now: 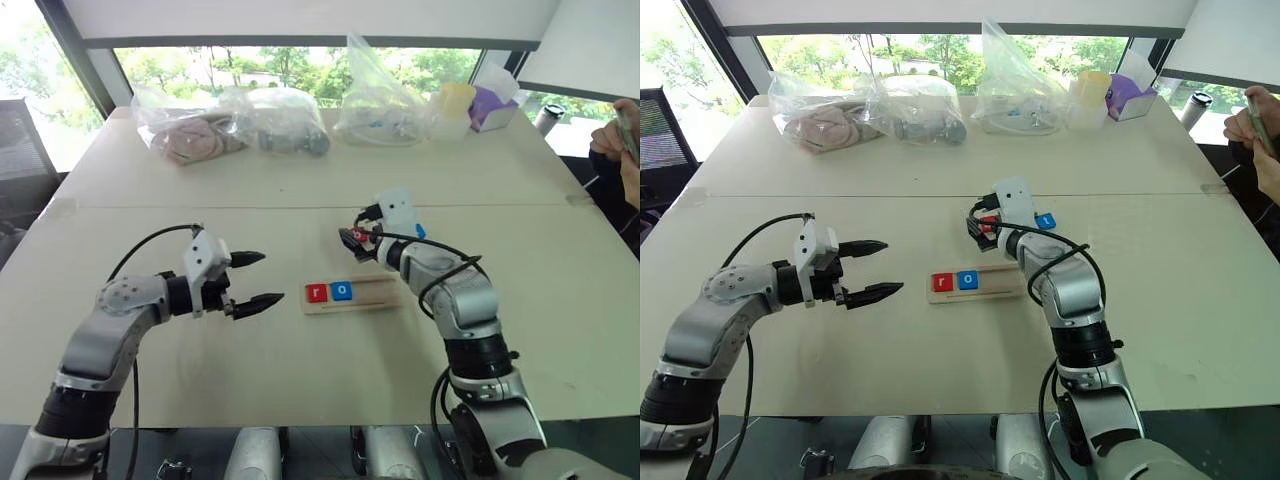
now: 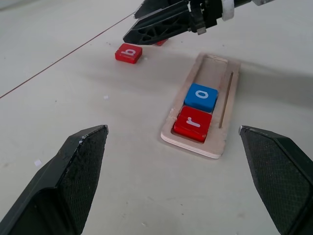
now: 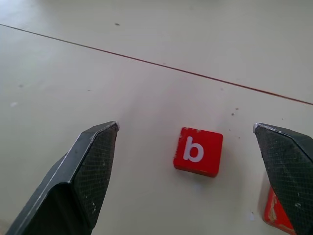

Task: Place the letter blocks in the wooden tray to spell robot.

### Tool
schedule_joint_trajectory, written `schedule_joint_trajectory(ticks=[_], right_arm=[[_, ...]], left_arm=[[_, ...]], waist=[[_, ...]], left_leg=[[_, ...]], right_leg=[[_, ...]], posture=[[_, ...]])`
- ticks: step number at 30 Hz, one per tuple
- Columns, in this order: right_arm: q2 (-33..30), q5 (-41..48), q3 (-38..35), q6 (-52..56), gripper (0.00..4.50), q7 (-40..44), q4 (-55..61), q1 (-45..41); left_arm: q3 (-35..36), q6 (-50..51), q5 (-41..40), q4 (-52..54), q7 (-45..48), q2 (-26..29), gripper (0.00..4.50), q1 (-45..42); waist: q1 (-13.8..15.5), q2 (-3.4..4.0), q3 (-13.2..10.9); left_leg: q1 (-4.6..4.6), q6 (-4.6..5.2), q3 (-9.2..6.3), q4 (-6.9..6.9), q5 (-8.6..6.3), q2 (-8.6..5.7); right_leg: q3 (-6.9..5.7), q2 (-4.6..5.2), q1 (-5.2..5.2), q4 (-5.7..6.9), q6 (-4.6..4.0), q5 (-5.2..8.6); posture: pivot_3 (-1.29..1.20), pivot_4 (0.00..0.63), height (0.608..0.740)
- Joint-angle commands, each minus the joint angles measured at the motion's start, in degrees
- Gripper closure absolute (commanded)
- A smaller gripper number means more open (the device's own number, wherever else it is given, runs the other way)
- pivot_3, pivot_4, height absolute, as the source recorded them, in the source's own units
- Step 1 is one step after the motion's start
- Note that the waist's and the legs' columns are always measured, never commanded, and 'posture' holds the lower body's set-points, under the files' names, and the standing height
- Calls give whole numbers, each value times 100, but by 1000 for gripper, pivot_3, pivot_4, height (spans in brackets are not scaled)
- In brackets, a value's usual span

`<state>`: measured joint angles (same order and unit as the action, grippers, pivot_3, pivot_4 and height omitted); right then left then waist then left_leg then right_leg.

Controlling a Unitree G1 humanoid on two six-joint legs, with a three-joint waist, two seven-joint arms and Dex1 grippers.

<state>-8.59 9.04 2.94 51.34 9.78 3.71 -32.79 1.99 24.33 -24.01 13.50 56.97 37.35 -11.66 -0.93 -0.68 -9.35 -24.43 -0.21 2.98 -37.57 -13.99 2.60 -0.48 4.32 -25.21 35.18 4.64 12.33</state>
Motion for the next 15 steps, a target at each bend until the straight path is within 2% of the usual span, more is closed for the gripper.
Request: schedule_joint_trajectory(ticks=[1, 10, 13, 15], right_arm=[[199, -194, 56, -219, 0, -245, -449, -246], [631, -424, -16, -1047, 0, -573, -1869, -576], [668, -467, -88, -1027, 850, -722, -1996, -619], [671, -471, -100, -962, 1857, -738, -1964, -607]], left_arm=[[168, -52, -91, 259, -111, 43, 32, 29], [165, -37, -137, 393, -305, 42, 32, 104], [157, -76, -104, 400, -365, 33, 0, 132], [142, -102, -84, 394, -395, 27, 0, 140]], waist=[[-10, 0, 0], [-25, 0, 0], [-26, 0, 0], [-26, 0, 0]], left_leg=[[1, -3, 0, 4, 2, 0], [5, -16, -3, 27, 11, 19], [7, -16, -8, 28, 11, 32], [9, -16, -11, 29, 11, 36]], right_leg=[[0, -1, 0, 0, 0, 0], [5, -29, -10, 1, 1, -1], [11, -48, -10, 2, 0, -1], [13, -54, -9, 3, -2, -1]], posture=[[0, 150, 740], [0, 150, 740], [0, 150, 740], [0, 150, 740]])
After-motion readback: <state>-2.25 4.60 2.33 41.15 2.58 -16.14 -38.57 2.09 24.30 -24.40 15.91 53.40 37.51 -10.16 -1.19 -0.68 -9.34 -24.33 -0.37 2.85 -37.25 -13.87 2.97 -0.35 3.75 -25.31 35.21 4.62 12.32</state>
